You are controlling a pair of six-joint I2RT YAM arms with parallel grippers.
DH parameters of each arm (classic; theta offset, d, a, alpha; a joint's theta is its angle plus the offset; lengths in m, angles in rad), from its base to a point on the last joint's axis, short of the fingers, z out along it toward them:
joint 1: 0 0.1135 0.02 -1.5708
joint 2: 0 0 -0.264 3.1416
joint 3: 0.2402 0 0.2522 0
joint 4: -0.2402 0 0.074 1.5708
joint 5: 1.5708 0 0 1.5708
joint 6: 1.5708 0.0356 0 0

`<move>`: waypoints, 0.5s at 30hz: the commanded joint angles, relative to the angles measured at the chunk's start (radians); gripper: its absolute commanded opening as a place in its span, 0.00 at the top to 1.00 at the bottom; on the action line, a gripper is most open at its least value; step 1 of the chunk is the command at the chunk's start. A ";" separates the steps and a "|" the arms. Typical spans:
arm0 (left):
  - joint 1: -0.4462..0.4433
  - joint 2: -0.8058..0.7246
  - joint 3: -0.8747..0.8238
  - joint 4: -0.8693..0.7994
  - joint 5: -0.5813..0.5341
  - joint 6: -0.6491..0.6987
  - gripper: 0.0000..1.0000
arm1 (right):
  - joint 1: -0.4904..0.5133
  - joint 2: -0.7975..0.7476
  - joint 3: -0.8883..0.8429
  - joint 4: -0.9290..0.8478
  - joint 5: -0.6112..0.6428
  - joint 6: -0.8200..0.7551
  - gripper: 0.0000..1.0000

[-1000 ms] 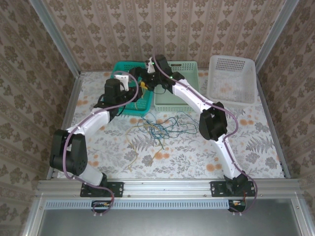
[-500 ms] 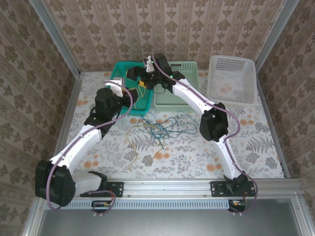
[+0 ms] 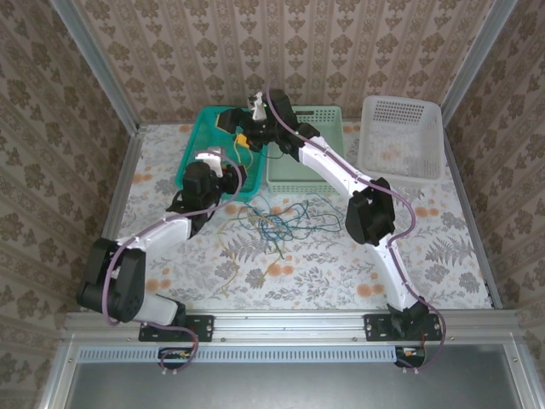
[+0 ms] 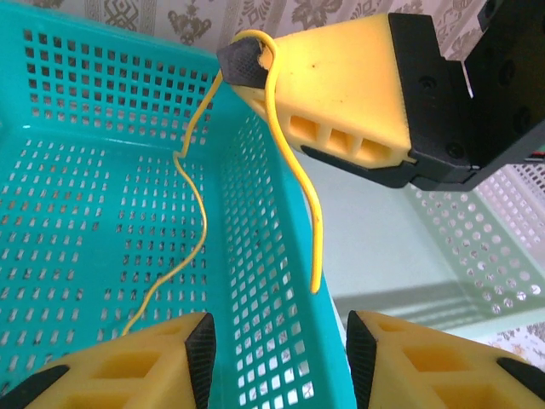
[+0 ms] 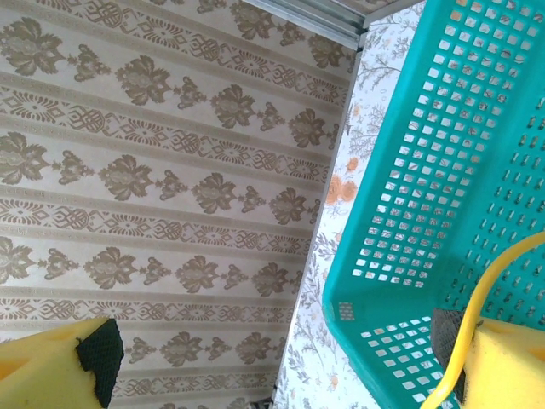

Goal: Untangle the cables

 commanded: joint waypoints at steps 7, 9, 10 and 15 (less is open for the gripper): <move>-0.010 0.077 0.047 0.198 0.006 -0.061 0.57 | 0.007 -0.028 -0.001 0.037 -0.024 0.026 0.03; -0.010 0.091 0.066 0.187 0.009 -0.059 0.63 | 0.007 -0.029 -0.007 0.043 -0.025 0.030 0.03; -0.010 0.101 0.077 0.177 0.010 -0.056 0.70 | 0.007 -0.029 -0.008 0.044 -0.025 0.032 0.03; 0.002 0.110 0.097 0.157 0.000 -0.049 1.00 | 0.003 -0.034 -0.011 0.015 -0.022 0.010 0.03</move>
